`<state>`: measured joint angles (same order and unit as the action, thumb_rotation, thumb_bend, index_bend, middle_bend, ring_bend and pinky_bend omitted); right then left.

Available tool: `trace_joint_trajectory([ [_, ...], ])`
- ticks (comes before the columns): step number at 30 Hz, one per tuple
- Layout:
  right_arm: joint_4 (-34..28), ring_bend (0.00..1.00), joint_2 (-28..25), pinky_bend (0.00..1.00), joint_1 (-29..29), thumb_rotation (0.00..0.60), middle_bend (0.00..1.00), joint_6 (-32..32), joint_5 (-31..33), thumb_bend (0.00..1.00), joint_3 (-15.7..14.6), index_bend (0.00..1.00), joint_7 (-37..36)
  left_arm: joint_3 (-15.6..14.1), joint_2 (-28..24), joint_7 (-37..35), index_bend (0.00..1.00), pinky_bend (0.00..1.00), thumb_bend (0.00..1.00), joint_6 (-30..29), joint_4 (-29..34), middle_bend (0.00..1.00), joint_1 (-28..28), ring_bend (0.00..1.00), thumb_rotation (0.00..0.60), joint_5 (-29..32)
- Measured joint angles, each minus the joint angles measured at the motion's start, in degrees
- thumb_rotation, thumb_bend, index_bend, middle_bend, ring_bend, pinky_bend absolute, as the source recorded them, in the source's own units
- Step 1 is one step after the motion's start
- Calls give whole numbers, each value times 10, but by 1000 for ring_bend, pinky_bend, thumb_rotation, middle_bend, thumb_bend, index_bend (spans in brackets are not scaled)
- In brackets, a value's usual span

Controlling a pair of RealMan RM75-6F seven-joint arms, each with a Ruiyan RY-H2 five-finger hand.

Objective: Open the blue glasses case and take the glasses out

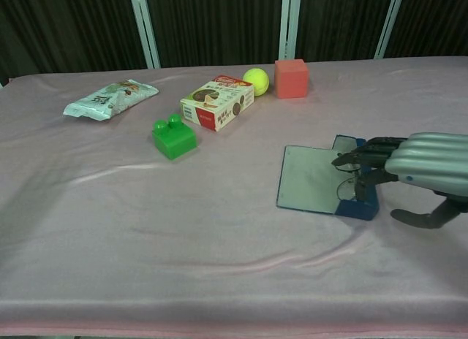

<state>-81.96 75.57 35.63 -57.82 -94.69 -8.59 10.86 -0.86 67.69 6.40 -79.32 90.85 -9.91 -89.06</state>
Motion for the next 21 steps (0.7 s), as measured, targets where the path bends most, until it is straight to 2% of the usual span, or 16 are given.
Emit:
trace_joint_trajectory([
  [4,5,63,-19,0,-22,600,126,-20,-9,594,-16,474,-9,-2,3,6,0,59,419,5,0,0,-2,0,600,0],
  [10,33,63,-30,0,-42,600,126,-42,-12,594,-21,474,-41,-2,7,15,0,59,420,9,0,0,-4,0,600,1],
  [16,83,63,-26,0,-53,600,126,-43,0,595,-13,474,-72,-1,13,25,0,59,420,19,-2,0,-7,0,600,9],
  [21,126,63,-7,0,-45,600,126,-11,19,595,5,474,-91,0,19,35,0,59,420,25,-4,0,-10,0,600,16],
])
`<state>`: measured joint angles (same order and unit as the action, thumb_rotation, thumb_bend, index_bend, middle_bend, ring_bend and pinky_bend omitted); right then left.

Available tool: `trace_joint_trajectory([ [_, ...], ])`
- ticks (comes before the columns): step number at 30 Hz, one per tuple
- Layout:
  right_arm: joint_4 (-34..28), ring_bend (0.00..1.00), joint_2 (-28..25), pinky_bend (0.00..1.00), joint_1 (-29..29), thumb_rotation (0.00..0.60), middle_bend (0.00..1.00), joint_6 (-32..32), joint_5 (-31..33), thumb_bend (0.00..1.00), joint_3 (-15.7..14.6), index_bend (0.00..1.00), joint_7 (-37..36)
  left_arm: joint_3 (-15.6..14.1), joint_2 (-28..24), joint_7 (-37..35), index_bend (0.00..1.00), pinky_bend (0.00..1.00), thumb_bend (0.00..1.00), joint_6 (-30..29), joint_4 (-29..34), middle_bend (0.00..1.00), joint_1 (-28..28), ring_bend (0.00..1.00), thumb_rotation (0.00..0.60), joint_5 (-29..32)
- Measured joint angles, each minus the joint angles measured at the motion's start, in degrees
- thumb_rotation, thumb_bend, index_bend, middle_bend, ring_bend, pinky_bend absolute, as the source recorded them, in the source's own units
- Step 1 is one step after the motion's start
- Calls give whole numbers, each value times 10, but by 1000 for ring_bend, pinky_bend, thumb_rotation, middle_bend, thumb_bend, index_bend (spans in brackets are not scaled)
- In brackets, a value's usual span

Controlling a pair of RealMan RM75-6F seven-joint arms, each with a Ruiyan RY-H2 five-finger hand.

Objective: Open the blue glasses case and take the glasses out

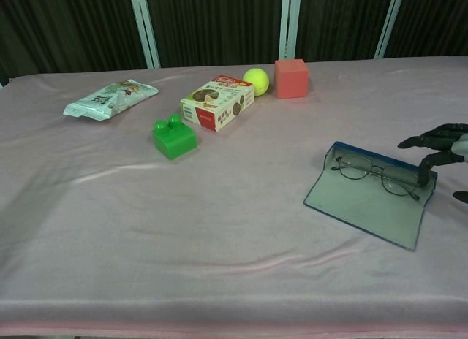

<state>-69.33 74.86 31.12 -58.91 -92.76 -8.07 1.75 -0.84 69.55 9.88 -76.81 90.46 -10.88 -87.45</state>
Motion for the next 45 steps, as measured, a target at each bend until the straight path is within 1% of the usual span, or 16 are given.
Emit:
trace_joint_trajectory([
  [8,62,63,42,0,32,600,126,65,53,595,51,472,2,4,6,8,0,59,420,11,-4,0,-4,0,600,15],
  [12,82,63,61,0,50,600,126,89,68,595,68,472,1,7,5,8,0,59,420,9,-3,0,-3,0,600,22],
  [15,80,63,61,0,49,600,126,78,67,594,71,472,1,8,3,4,0,59,421,4,-1,0,-2,0,600,21],
  [18,64,63,52,0,44,600,126,57,60,595,71,474,-12,7,0,-2,0,59,420,0,0,0,0,0,600,17],
  [22,39,63,36,0,40,600,126,40,50,590,71,487,-52,5,-3,-8,0,59,419,-2,1,0,0,0,600,12],
  [26,29,63,32,0,44,600,125,25,45,555,83,506,-97,4,-5,-10,0,59,420,-3,1,0,0,0,600,11],
  [29,37,63,44,0,57,600,125,32,52,551,99,522,-90,3,-4,-10,0,59,420,-3,1,0,0,0,600,10],
  [36,72,63,91,0,98,600,125,93,84,532,123,529,-43,4,-4,-9,0,60,420,-1,-1,0,0,0,600,13],
  [41,79,63,98,0,102,600,124,102,88,515,123,536,-33,4,-5,-11,0,59,419,-2,-1,0,0,0,600,12],
  [45,89,63,99,0,98,600,124,102,90,515,116,540,-30,3,-5,-11,0,59,420,0,-1,0,-1,0,600,12],
])
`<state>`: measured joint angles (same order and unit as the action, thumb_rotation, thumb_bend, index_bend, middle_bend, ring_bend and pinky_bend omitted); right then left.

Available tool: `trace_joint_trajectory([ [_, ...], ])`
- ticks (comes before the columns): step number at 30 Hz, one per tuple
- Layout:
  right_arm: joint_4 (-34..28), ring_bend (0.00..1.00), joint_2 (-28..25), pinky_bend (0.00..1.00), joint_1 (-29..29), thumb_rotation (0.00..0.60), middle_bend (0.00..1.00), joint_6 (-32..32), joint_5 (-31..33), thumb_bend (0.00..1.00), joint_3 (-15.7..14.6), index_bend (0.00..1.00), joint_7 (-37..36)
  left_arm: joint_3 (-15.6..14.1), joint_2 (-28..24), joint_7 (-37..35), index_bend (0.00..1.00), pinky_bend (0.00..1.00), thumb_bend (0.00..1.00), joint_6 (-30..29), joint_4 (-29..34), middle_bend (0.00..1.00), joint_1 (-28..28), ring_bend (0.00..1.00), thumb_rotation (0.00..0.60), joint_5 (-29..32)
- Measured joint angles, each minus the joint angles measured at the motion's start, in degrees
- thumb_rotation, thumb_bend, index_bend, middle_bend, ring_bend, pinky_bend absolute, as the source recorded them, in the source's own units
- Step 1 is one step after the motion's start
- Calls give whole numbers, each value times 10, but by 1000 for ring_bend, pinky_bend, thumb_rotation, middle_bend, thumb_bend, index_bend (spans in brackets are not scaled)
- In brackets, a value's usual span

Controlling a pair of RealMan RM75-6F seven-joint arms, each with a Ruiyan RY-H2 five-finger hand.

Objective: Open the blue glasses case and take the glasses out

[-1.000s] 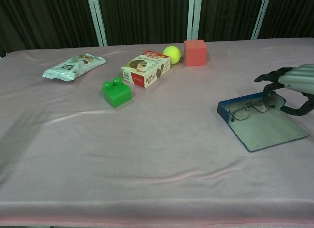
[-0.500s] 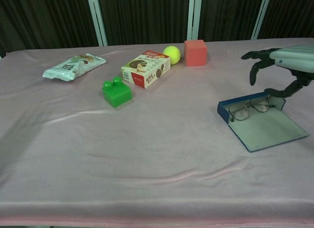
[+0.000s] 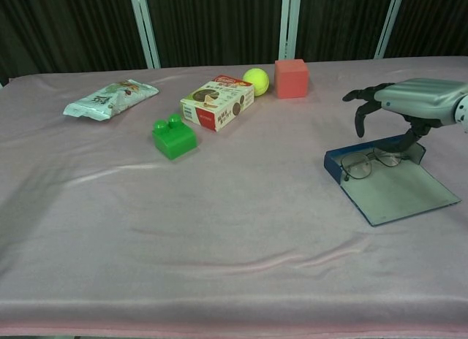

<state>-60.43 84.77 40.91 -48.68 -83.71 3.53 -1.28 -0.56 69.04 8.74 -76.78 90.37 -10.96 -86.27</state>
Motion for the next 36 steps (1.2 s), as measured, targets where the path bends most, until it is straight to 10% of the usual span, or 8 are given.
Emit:
trace_joint_trajectory([
  [36,38,79,37,0,2,600,136,-6,9,513,2,660,-16,-2,-1,-4,0,59,420,2,-3,0,-2,0,600,-2],
])
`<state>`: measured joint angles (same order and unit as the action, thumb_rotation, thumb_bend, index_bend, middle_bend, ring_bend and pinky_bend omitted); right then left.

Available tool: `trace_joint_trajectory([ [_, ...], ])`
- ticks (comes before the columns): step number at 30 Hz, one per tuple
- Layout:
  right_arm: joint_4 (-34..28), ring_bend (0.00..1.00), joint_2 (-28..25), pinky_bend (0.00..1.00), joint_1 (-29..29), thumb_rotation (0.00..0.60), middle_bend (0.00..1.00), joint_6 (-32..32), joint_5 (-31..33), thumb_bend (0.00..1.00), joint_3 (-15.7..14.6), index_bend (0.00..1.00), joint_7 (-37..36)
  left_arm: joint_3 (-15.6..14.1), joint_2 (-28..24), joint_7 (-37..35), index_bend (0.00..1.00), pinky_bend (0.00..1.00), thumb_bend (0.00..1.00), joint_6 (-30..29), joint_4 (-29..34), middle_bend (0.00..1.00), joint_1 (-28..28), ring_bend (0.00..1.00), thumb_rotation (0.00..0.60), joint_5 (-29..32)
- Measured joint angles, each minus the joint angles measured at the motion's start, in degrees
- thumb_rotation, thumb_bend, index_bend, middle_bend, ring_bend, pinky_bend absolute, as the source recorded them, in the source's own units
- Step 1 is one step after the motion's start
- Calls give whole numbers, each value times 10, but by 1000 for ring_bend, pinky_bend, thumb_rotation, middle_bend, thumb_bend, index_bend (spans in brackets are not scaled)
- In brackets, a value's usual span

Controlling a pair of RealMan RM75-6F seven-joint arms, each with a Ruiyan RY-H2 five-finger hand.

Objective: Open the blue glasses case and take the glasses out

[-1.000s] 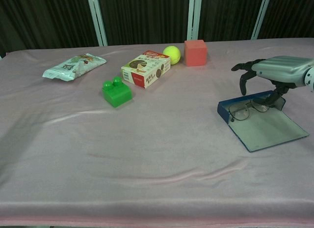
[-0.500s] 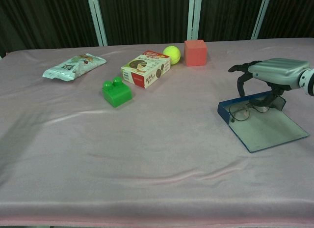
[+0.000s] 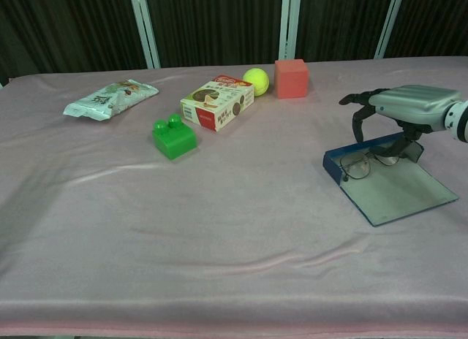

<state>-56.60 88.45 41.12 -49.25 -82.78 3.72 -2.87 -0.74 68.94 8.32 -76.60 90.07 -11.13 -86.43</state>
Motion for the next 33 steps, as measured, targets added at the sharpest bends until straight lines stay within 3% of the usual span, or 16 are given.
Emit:
trace_joint_trajectory([
  [4,7,82,7,0,-3,600,148,-28,-6,511,4,673,-1,0,0,0,0,59,420,-1,0,0,0,0,600,-1],
  [10,34,82,35,0,-19,600,153,-118,-28,501,8,677,0,-1,-1,-3,0,59,420,-3,0,0,1,0,600,-3],
  [17,118,83,93,0,-40,600,155,-226,-68,496,4,677,-14,-2,-1,-3,0,59,420,-3,0,0,1,0,600,-4],
  [27,186,82,131,0,-48,600,157,-245,-80,488,0,677,-47,-2,-1,-1,0,59,420,-2,1,0,1,0,600,-2],
  [33,219,82,136,0,-38,600,158,-226,-57,486,23,677,-27,-2,0,1,0,59,419,-1,1,0,1,0,600,-2],
])
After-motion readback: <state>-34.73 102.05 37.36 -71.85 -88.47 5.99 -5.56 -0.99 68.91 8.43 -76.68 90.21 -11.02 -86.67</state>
